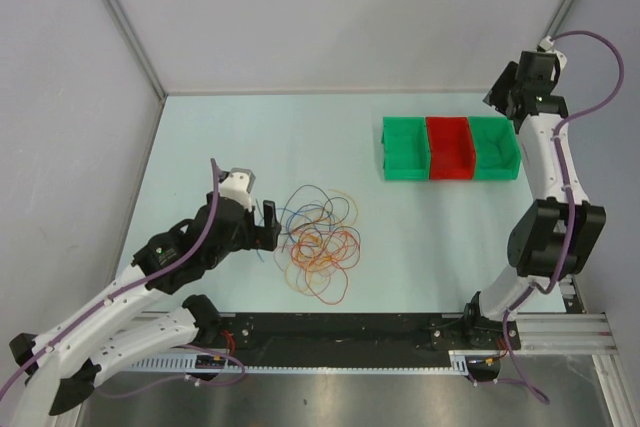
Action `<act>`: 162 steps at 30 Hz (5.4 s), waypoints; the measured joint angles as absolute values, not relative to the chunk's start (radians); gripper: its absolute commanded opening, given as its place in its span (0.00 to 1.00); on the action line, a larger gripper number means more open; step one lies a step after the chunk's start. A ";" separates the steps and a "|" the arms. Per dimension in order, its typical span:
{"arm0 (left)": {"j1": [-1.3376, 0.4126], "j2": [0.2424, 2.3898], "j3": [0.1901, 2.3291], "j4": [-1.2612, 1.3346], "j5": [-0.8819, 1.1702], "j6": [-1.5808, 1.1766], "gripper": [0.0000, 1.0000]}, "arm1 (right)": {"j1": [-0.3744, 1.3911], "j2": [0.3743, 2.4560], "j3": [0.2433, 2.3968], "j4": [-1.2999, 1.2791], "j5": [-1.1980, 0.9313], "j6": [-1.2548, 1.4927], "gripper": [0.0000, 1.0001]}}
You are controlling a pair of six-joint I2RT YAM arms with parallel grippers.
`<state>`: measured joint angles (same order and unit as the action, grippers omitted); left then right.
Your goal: Untangle the cables
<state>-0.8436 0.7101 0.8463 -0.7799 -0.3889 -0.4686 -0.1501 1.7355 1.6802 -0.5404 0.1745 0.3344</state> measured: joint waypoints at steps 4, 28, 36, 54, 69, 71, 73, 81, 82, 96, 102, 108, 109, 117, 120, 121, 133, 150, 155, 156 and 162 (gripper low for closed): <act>-0.841 0.707 0.846 -0.780 -0.389 -0.469 1.00 | -0.136 1.596 1.580 -0.532 0.147 0.355 0.63; -0.918 1.063 0.801 -0.540 -0.250 -0.583 0.93 | 0.406 1.100 1.045 -0.635 0.150 0.466 0.61; -0.944 1.232 0.870 -0.489 -0.231 -0.717 0.92 | 0.440 1.020 0.915 -0.638 0.138 0.505 0.61; -0.950 1.333 0.793 -0.265 -0.169 -1.234 0.84 | 0.442 0.952 0.847 -0.616 0.096 0.477 0.61; -0.963 1.481 0.826 -0.239 -0.155 -1.293 0.05 | 0.442 0.931 0.823 -0.616 0.070 0.466 0.61; -0.963 1.499 0.844 -0.255 -0.161 -1.295 0.00 | 0.442 0.931 0.822 -0.616 0.068 0.466 0.61; -0.963 1.512 0.869 -0.276 -0.168 -1.291 0.00 | 0.442 0.931 0.822 -0.616 0.065 0.467 0.61; -0.968 1.492 1.019 -0.395 -0.203 -1.180 0.00 | 0.442 0.927 0.820 -0.610 0.051 0.471 0.61; -0.969 1.482 1.053 -0.408 -0.205 -1.159 0.00 | 0.442 0.925 0.819 -0.609 0.047 0.471 0.61; -0.971 1.240 1.729 -0.481 -0.111 -0.752 0.00 | 0.442 0.873 0.819 -0.593 0.036 0.506 0.60; -0.973 1.141 1.684 -0.420 -0.013 -0.643 0.00 | 0.442 0.858 0.826 -0.599 0.036 0.520 0.59; -0.973 1.076 1.506 -0.374 -0.031 -0.620 0.00 | 0.442 0.843 0.873 -0.627 0.024 0.534 0.60; -0.973 1.074 1.471 -0.372 -0.043 -0.625 0.00 | 0.442 0.829 0.878 -0.630 0.021 0.535 0.60; -0.915 1.118 1.379 -0.467 -0.114 -0.720 0.00 | 0.444 0.691 0.894 -0.627 -0.056 0.554 0.60; -0.837 1.110 1.372 -0.451 -0.075 -0.768 0.01 | 0.451 0.661 0.894 -0.609 -0.107 0.572 0.60; -0.804 1.107 1.367 -0.442 -0.053 -0.789 0.00 | 0.457 0.652 0.894 -0.601 -0.125 0.579 0.60; -0.633 1.259 1.491 -0.439 0.216 -0.855 0.00 | 0.684 0.616 0.894 -0.481 -0.090 0.627 0.56; -0.464 1.385 1.656 -0.583 0.406 -0.799 0.00 | 1.221 1.030 0.976 -0.197 0.512 0.393 0.61; -0.455 1.401 1.684 -0.591 0.439 -0.793 0.00 | 1.137 1.145 0.977 -0.119 0.499 0.384 0.61; -0.452 1.403 1.687 -0.591 0.447 -0.793 0.00 | 1.119 1.169 0.977 -0.106 0.488 0.384 0.60; -0.437 1.412 1.695 -0.590 0.480 -0.793 0.00 | 1.048 1.297 0.977 -0.028 0.408 0.398 0.59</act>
